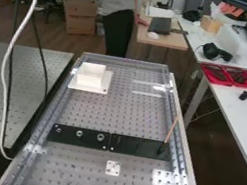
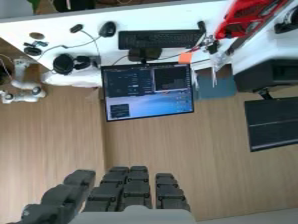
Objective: Grab the pcb board and place it in the clear container
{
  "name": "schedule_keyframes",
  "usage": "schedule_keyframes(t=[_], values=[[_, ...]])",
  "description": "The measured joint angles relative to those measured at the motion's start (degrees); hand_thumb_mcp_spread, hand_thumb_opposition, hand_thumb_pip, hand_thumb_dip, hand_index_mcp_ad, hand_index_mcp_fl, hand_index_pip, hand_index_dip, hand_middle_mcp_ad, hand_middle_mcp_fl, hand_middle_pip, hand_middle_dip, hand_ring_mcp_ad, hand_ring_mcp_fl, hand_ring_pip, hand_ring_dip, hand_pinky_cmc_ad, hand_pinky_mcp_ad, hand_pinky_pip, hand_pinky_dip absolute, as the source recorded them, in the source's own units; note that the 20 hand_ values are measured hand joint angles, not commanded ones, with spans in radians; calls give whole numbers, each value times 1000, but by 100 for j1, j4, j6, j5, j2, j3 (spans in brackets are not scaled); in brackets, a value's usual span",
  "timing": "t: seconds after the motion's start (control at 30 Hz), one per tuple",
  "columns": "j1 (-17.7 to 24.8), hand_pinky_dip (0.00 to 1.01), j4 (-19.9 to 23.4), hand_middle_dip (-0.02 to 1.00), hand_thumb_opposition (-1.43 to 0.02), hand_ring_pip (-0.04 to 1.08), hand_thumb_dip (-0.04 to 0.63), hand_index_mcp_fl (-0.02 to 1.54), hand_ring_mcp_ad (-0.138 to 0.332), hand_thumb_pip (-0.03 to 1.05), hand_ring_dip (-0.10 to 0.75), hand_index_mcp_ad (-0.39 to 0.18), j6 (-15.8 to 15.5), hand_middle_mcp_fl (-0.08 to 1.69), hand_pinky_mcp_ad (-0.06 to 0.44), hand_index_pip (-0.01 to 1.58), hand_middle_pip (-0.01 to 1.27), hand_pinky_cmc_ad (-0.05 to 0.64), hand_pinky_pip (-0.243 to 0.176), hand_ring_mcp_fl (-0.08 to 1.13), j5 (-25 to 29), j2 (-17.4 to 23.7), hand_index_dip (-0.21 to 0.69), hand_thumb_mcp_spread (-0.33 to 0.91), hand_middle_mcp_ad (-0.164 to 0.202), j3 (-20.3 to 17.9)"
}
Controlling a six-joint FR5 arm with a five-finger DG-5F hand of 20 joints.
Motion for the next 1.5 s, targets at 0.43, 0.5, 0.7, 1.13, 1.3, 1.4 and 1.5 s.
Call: schedule_keyframes(t=[0.43, 0.5, 0.7, 1.13, 1.3, 1.4, 1.5], values=[[-16, 162, 31, 26, -541, 56, 5, -5, 80, 96, -17, 105, -1, 7, 180, 51, 93, 239, -61, 2, -9, -9, 14, 152, 115, 20], [-14, 182, 23, 26, -585, 56, 5, 7, 108, 96, -17, 117, -3, 10, 194, 56, 108, 281, -75, 2, -23, -21, 14, 155, 124, 35], [-18, 220, 5, 26, -651, 73, 5, 26, 140, 96, -17, 134, 41, 10, 232, 72, 120, 312, -89, 19, -30, -76, 14, 152, 147, 22], [-18, 229, 136, 26, -682, 86, 5, 26, 171, 99, -19, 152, -10, 10, 250, 72, 126, 351, -112, 17, 14, -381, 14, 166, 164, -223], [-84, 230, 436, 26, -679, 86, 7, 26, 171, 108, -19, 150, 68, 10, 250, 72, 126, 349, -112, 17, 77, -603, 14, 166, 164, -475], [-178, 230, 696, 26, -679, 87, 3, 26, 171, 113, -19, 152, 133, 9, 248, 72, 126, 353, -112, 17, 112, -740, 14, 183, 168, -647], [-262, 227, 907, 26, -679, 86, 3, 26, 171, 129, -19, 152, 166, 9, 250, 72, 126, 353, -122, 17, 123, -842, 14, 187, 168, -778]])
